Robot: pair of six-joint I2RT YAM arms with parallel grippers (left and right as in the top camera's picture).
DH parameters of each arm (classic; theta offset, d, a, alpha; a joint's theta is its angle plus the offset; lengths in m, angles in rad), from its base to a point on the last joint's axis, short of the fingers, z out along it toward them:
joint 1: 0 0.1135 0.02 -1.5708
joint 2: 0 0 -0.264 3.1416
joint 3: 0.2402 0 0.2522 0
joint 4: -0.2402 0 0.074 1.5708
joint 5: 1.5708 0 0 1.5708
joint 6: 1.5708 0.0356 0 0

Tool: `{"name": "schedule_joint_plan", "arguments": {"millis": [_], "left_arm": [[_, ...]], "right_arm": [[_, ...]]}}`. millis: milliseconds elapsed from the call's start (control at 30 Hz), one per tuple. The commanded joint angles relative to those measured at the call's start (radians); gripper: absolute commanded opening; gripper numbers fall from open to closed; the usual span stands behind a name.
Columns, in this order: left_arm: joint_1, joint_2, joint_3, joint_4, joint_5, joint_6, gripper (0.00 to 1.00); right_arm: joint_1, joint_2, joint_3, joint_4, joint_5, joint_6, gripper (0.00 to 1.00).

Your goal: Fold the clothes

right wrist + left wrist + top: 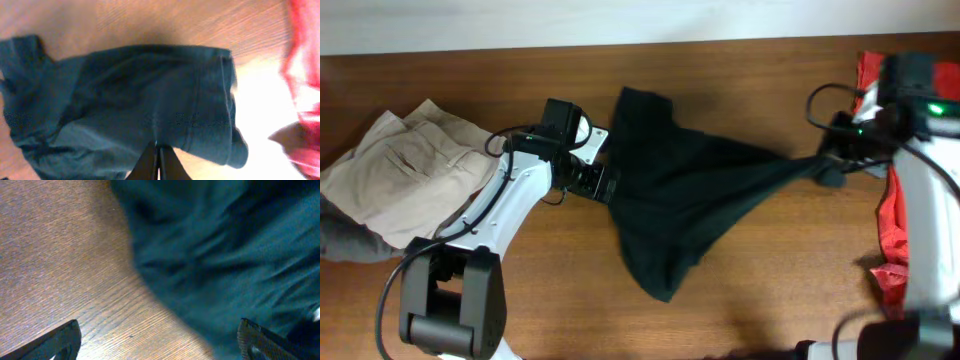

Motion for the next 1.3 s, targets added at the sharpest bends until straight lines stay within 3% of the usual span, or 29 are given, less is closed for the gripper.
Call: {"name": "schedule_joint_plan", "arguments": {"millis": [0,67,300,400,500,700,833,1000,1167,1267], "left_arm": [[-0.004,0.008,0.019,0.003,0.011,0.002,0.99],[-0.004,0.008,0.019,0.003,0.011,0.002,0.99],[-0.011,0.008,0.019,-0.031,0.023,0.002,0.99],[-0.026,0.008,0.019,-0.035,0.023,0.007,0.99],[-0.038,-0.003,0.031,-0.045,0.049,0.028,0.83],[-0.04,-0.098,0.113,-0.158,0.09,0.052,0.78],[-0.059,-0.204,0.117,-0.208,0.087,0.066,0.74],[-0.134,-0.283,0.114,-0.263,-0.021,0.066,0.75],[-0.188,-0.258,0.039,-0.24,-0.035,0.064,0.84],[-0.185,-0.208,-0.022,-0.225,-0.035,0.027,0.84]], "right_arm": [[-0.007,-0.045,0.018,-0.035,0.112,-0.014,0.07],[-0.007,-0.042,0.017,-0.05,0.111,-0.014,0.21],[-0.007,-0.018,0.013,-0.065,0.11,-0.014,0.24],[-0.007,-0.018,0.013,-0.082,0.083,-0.014,0.33],[0.0,-0.018,0.013,-0.11,0.025,-0.045,0.41],[0.027,-0.018,0.013,-0.132,-0.011,-0.071,0.5],[0.056,-0.018,0.013,-0.135,-0.071,-0.095,0.52],[0.133,-0.018,0.013,-0.157,-0.09,-0.096,0.52],[0.218,-0.018,0.013,-0.149,-0.077,-0.092,0.52],[0.225,-0.018,0.013,-0.142,-0.074,-0.091,0.52]]}}
